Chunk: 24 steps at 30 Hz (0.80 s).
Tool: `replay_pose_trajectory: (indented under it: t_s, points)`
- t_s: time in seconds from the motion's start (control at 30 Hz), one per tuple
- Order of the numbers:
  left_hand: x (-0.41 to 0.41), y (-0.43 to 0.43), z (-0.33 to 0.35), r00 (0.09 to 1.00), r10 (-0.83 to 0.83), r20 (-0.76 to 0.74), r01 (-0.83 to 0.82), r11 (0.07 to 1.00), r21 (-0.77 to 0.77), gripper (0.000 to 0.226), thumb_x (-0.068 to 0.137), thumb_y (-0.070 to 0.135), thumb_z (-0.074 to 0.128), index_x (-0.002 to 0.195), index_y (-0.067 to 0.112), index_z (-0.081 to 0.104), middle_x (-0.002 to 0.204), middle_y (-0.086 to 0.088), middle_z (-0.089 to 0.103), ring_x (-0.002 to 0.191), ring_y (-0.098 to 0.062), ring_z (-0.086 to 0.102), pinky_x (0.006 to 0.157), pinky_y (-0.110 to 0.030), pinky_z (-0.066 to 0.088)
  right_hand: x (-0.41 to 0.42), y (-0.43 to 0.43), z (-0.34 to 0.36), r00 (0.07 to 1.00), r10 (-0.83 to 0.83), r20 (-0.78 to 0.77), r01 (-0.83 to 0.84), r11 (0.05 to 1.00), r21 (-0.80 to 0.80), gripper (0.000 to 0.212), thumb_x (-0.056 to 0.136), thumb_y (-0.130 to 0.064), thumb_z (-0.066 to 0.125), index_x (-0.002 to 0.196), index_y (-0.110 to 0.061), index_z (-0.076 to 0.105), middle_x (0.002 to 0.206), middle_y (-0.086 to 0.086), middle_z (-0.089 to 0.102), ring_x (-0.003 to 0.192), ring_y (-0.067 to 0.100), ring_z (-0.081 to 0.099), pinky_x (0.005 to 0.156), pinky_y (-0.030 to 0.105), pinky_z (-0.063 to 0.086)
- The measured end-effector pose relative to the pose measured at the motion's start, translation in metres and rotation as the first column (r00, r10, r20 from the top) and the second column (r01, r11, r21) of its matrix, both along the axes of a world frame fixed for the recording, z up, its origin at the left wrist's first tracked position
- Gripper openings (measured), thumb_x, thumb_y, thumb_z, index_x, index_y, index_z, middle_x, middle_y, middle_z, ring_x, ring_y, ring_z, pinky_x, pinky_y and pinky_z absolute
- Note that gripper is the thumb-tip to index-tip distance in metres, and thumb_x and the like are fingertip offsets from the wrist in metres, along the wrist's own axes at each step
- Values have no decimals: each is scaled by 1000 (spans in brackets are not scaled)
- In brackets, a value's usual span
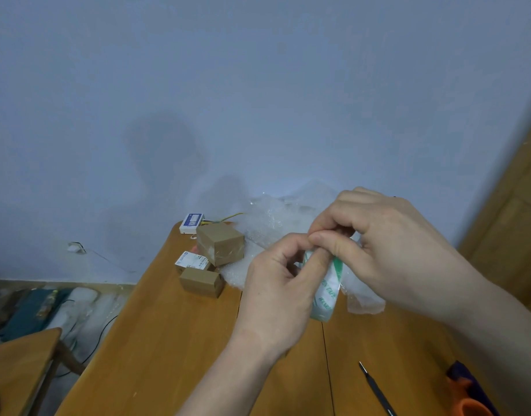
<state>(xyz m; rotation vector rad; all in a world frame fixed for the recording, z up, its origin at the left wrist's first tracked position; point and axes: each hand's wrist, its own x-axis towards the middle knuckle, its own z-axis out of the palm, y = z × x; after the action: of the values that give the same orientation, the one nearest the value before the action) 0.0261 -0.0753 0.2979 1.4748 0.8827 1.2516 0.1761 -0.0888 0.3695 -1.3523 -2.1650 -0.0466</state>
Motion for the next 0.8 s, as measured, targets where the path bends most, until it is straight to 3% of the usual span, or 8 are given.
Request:
replay_pose_trajectory:
  t_s: [0.07, 0.17, 0.27, 0.37, 0.5, 0.57, 0.7, 0.8]
  points:
    - [-1, 0, -2, 1000, 17, -1, -17, 1000, 2, 17, 93, 40, 70, 94, 29, 82, 90, -22, 74, 72, -36, 61, 69, -39, 50, 4, -2, 0, 998, -4, -59, 2, 999, -33, 15, 93, -46, 60, 91, -35, 71, 80, -18, 64, 90, 5, 58, 77, 12, 40]
    - [-3, 0, -4, 999, 51, -12, -51, 999, 20, 12, 97, 34, 70, 93, 32, 81, 81, -8, 75, 68, -23, 60, 66, -36, 52, 12, -7, 2, 994, -13, -104, 5, 997, -79, 19, 85, -50, 63, 101, -40, 67, 84, -24, 63, 96, -2, 57, 81, 7, 39]
    - [-3, 0, -4, 999, 47, -21, -47, 999, 6, 11, 98, 31, 72, 94, 34, 82, 90, -3, 80, 81, -34, 69, 75, -47, 60, 17, -8, 4, 997, -24, -78, 15, 994, -108, 14, 88, -43, 61, 90, -36, 73, 84, -21, 67, 92, 3, 63, 75, 15, 48]
    - [-2, 0, -4, 998, 50, -25, -50, 999, -17, 11, 98, 27, 72, 96, 30, 83, 89, -1, 81, 79, -31, 70, 76, -44, 61, 16, -7, 5, 998, -24, -63, 16, 992, -128, 18, 87, -45, 59, 90, -36, 74, 84, -19, 69, 89, 6, 64, 75, 23, 52]
    - [0, 2, -7, 998, 56, -9, -56, 998, -41, 11, 97, 28, 73, 95, 28, 83, 97, -10, 81, 93, -41, 70, 85, -53, 60, 25, -11, 13, 991, -54, -126, 30, 981, -189, 13, 86, -47, 62, 96, -46, 69, 83, -25, 69, 96, -8, 61, 80, 5, 44]
    - [0, 3, -12, 998, 58, -3, -58, 997, -50, 10, 96, 29, 73, 94, 27, 83, 97, -14, 79, 95, -44, 69, 87, -55, 60, 29, -9, 14, 993, -69, -99, 48, 978, -203, 12, 87, -45, 62, 93, -43, 71, 81, -23, 69, 93, -8, 61, 78, 5, 44]
    - [6, 2, -22, 998, 58, 7, -58, 997, -49, 13, 98, 24, 72, 94, 23, 84, 97, -9, 82, 90, -31, 74, 78, -34, 62, 32, -8, 5, 989, -113, -95, 88, 968, -235, 13, 91, -39, 59, 91, -36, 71, 84, -24, 68, 85, -3, 62, 69, 7, 44]
    - [15, -2, -26, 994, 80, 68, -74, 994, -84, 19, 95, 32, 70, 90, 23, 85, 91, -3, 84, 79, -9, 76, 73, -20, 59, 36, -17, -15, 895, -234, -379, 182, 969, -168, 6, 91, -37, 61, 90, -35, 66, 90, -17, 68, 80, 0, 63, 69, 10, 47]
